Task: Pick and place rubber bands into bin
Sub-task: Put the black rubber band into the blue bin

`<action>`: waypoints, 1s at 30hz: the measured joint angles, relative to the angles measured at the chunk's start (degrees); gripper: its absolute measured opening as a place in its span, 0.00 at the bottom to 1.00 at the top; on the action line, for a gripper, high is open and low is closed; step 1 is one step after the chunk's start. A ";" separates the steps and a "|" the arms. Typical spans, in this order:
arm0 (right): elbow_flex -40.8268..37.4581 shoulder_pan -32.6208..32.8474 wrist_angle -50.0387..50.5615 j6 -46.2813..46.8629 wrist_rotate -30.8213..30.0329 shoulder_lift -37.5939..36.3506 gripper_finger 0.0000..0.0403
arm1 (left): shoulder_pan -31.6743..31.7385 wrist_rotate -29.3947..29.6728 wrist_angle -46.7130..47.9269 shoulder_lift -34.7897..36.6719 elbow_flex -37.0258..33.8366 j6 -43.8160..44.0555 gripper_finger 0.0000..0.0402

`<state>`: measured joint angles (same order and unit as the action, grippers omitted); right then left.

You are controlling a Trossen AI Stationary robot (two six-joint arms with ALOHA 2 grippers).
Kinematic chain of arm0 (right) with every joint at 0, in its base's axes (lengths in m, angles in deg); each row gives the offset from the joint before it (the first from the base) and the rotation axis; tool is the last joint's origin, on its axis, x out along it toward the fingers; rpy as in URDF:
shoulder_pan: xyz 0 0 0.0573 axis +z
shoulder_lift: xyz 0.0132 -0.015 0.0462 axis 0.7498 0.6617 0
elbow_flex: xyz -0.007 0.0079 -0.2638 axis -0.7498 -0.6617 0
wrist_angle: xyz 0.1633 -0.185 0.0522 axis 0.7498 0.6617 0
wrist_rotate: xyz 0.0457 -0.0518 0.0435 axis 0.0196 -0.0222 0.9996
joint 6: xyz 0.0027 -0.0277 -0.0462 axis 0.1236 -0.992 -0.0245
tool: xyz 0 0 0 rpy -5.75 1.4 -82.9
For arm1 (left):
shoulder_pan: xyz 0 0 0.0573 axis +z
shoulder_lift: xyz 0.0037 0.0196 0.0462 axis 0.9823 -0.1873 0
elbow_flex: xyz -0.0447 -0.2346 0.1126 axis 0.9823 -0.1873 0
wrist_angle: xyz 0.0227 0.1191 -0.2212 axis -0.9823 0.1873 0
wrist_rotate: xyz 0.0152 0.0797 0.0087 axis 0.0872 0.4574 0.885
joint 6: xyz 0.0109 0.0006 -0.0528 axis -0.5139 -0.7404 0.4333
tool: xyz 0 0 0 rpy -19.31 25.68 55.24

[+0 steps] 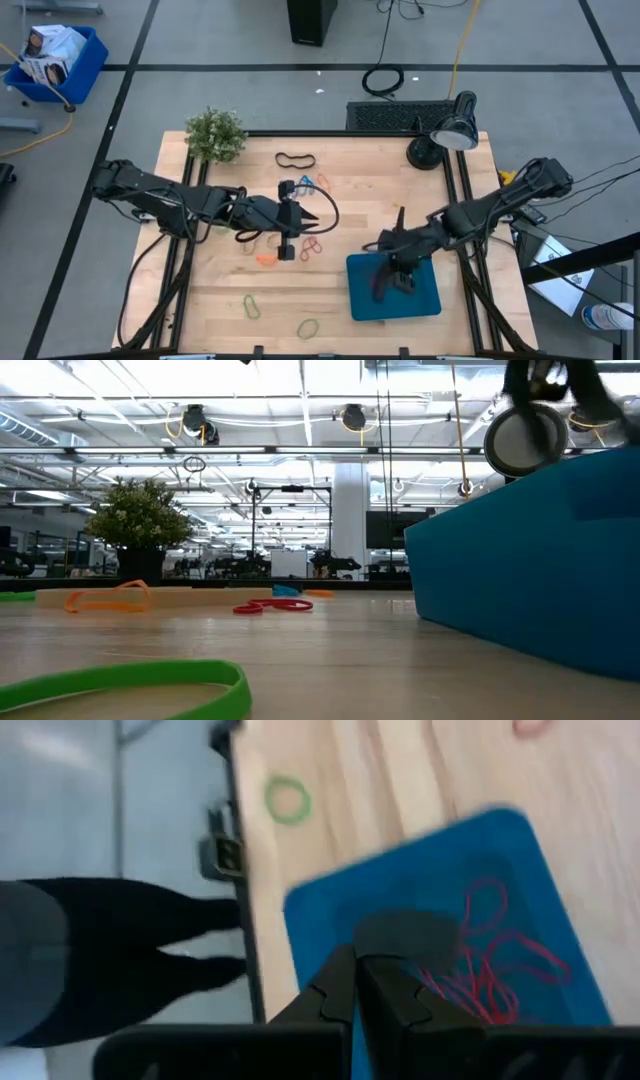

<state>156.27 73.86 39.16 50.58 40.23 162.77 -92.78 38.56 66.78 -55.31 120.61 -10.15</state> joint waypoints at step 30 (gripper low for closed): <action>-28.14 0.70 -35.15 7.48 0.61 4.12 0.05 | 0.21 -1.80 -0.02 0.00 0.02 2.28 0.16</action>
<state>128.13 74.55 4.00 58.06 40.83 166.89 -92.57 36.77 66.75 -55.31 120.62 -7.86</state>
